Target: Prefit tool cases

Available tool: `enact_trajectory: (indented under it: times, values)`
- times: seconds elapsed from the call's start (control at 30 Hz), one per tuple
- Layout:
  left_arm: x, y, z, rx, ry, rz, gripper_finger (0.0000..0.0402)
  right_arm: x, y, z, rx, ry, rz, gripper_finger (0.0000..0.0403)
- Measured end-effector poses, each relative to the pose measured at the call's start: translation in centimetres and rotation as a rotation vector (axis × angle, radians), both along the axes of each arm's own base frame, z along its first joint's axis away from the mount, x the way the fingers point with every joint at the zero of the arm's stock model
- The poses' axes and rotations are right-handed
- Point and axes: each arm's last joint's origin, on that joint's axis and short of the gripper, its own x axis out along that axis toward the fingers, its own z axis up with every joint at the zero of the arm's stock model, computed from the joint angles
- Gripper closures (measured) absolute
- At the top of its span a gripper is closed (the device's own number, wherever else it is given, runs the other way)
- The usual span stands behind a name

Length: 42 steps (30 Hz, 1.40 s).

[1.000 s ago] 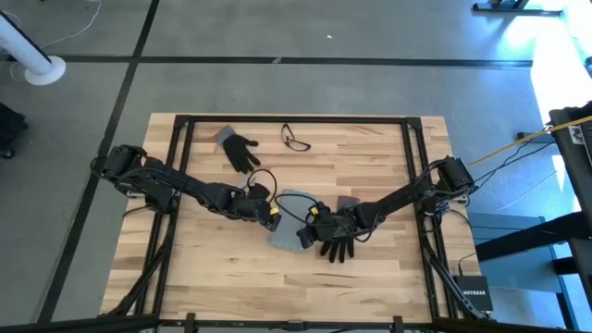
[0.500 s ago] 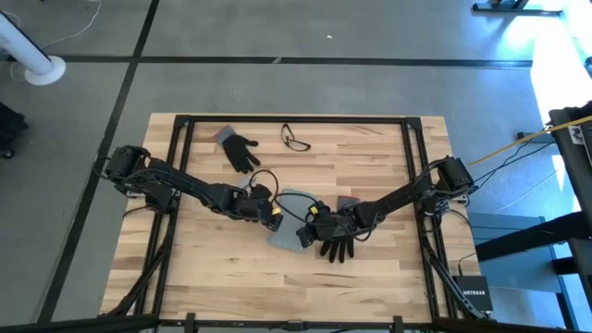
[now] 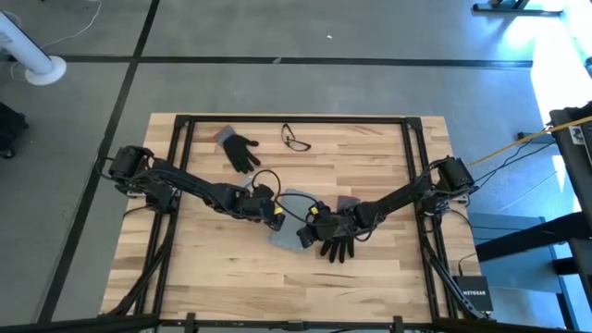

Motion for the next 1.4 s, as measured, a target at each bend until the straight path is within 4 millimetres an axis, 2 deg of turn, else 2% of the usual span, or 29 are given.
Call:
enact_trajectory:
  times: [0.17,0.37,0.43,0.73,1.0,1.23,1.4]
  values:
    - [0.3,0.0,-0.8,0.022,0.012,0.013,0.0325,0.1,-0.2,0.0,0.000,0.000,0.009,0.0403]
    - [0.6,-0.1,-1.0,0.039,-0.011,0.001,0.0388,0.1,-0.3,0.0,0.002,0.000,0.032,0.0403]
    - [0.7,0.1,-1.0,0.044,-0.019,0.012,0.0397,0.1,-0.3,0.0,0.000,0.001,0.034,0.0403]
    - [0.5,0.2,-1.1,0.031,-0.004,0.072,0.0401,0.2,-0.3,0.1,-0.042,-0.019,0.050,0.0403]
    - [-0.7,-1.0,-2.2,-0.059,-0.067,0.245,0.0401,0.2,-0.3,0.1,-0.045,-0.018,0.052,0.0403]
    - [-0.7,-1.2,-2.3,-0.088,-0.078,0.227,0.0401,0.1,-1.0,1.1,-0.083,-0.046,0.000,0.0403]
    - [-0.5,-1.3,-2.8,-0.104,-0.079,0.250,0.0401,-0.1,-0.8,0.9,-0.052,-0.001,0.049,0.0403]
